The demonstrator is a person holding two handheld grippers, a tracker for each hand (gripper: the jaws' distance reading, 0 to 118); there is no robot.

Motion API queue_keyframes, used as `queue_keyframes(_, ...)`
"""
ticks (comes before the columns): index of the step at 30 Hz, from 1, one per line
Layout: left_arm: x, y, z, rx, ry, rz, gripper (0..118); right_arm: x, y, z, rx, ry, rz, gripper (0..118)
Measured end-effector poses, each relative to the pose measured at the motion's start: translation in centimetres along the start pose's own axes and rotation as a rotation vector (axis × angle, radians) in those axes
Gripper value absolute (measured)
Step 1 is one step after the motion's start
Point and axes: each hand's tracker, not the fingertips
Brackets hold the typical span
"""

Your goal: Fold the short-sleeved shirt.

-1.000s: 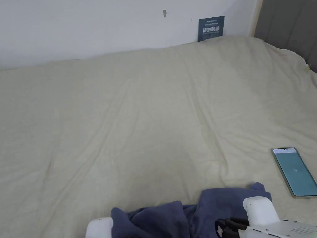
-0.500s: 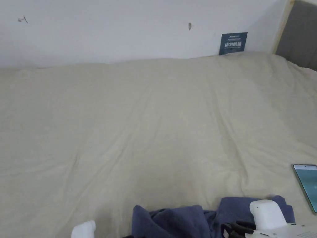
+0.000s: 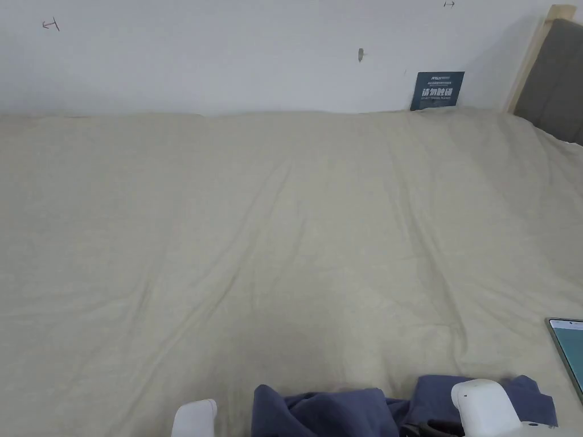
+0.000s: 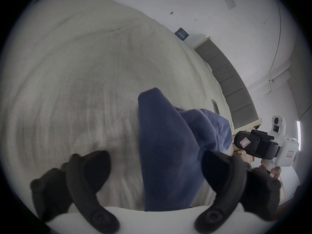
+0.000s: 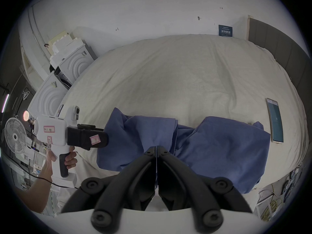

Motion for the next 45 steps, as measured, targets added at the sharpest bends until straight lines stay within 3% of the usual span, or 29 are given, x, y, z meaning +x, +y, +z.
queue_keyframes(4, 0.8, -0.1, -0.2, -0.009, 0.178, -0.143, 35, -0.3, 0.1, -0.2, -0.006, 0.007, 0.007, 5)
queue_keyframes(9, 0.9, -0.2, -0.2, -0.003, 0.139, -0.11, 13, -0.5, -0.1, -0.5, -0.016, 0.006, 0.009, 5)
queue_keyframes(22, -0.6, 0.6, 3.9, 0.099, -0.009, 0.014, 9, 0.5, -0.7, 0.5, -0.016, -0.024, -0.025, 5)
queue_keyframes(28, -3.0, 1.5, 7.5, 0.15, 0.073, 0.036, 9, 1.2, -0.8, 1.0, 0.002, -0.032, -0.05, 5)
queue_keyframes(31, -4.4, 1.8, 10.2, 0.163, 0.186, 0.025, 9, 1.6, -0.9, 1.3, 0.007, -0.036, -0.054, 5)
queue_keyframes(34, -4.8, 2.1, 12.9, 0.201, 0.182, 0.057, 9, 2.1, -1.0, 1.4, 0.02, -0.03, -0.073, 5)
queue_keyframes(38, -1.3, 2.9, 14.2, 0.204, 0.196, -0.02, 9, 2.7, -1.3, 1.5, 0.036, -0.023, -0.095, 5)
queue_keyframes(42, 4.2, 4.1, 13.2, 0.2, 0.015, -0.032, 9, 3.6, -1.9, 2.1, 0.06, -0.01, -0.117, 5)
queue_keyframes(45, 9.4, 5.1, 10.3, 0.12, 0.004, -0.138, 9, 4.7, -2.5, 2.8, 0.079, -0.004, -0.139, 5)
